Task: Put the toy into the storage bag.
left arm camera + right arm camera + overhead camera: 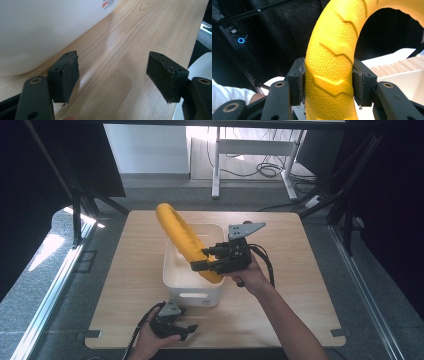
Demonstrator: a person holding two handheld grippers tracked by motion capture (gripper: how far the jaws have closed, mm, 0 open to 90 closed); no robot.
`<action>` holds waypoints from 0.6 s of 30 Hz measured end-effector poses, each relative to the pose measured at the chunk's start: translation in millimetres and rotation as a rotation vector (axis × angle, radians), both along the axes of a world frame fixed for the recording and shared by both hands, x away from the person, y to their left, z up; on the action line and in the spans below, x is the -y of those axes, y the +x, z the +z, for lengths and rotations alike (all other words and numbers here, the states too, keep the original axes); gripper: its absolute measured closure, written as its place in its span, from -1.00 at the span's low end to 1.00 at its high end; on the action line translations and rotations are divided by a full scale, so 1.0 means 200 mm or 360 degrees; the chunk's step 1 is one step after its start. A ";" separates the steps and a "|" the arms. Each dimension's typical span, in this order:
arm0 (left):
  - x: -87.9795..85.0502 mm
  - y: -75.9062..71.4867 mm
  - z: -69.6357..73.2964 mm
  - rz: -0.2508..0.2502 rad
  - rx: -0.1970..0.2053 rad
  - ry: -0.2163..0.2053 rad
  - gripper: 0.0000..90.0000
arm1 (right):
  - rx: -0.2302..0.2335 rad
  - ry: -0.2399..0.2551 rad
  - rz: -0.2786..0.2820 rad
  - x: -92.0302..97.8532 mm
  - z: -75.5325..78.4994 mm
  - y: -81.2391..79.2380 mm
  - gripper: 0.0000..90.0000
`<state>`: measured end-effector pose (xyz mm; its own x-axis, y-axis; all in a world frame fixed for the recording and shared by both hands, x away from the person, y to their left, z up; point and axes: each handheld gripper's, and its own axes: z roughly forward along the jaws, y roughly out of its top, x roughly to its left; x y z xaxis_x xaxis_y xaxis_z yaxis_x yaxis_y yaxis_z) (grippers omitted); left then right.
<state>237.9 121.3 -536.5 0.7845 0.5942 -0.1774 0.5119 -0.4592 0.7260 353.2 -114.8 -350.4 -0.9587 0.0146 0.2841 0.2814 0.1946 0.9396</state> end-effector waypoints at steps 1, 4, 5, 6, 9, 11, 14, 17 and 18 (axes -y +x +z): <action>0.00 0.00 0.00 0.0000 0.0000 0.0000 -0.42 | 0.0000 0.0000 0.0000 0.00 0.00 0.00 0.14; 0.00 0.00 0.00 -0.0002 -0.0001 0.0000 -0.42 | -0.0016 -0.0023 -0.0012 0.00 -0.03 0.02 0.14; 0.00 0.00 0.00 -0.0003 -0.0002 0.0001 -0.42 | -0.0023 -0.0023 -0.0016 0.00 -0.04 0.02 0.14; 0.00 0.00 0.00 -0.0003 -0.0002 0.0001 -0.42 | -0.0023 -0.0023 -0.0016 0.00 -0.04 0.02 0.14; 0.00 0.00 0.00 -0.0005 -0.0002 0.0003 -0.42 | -0.0040 -0.0039 -0.0026 0.00 -0.06 0.04 0.14; 0.00 0.00 0.00 -0.0003 0.0000 0.0002 -0.42 | -0.0061 -0.0055 -0.0023 0.00 -0.09 0.05 0.13; 0.00 0.00 0.00 0.0000 -0.0005 0.0000 -0.42 | -0.0033 -0.0078 -0.0021 0.00 -0.11 0.05 0.12; 0.01 0.00 0.00 -0.0003 -0.0007 0.0001 -0.42 | -0.0044 -0.0091 -0.0026 0.00 -0.13 0.06 0.11; 0.01 0.00 0.00 -0.0005 -0.0008 0.0002 -0.42 | -0.0047 -0.0092 -0.0025 0.00 -0.13 0.06 0.11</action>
<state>237.3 119.7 -537.4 0.7856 0.5918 -0.1806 0.5142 -0.4621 0.7226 364.7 -115.6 -377.0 -0.9495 0.0469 0.3103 0.3121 0.2435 0.9183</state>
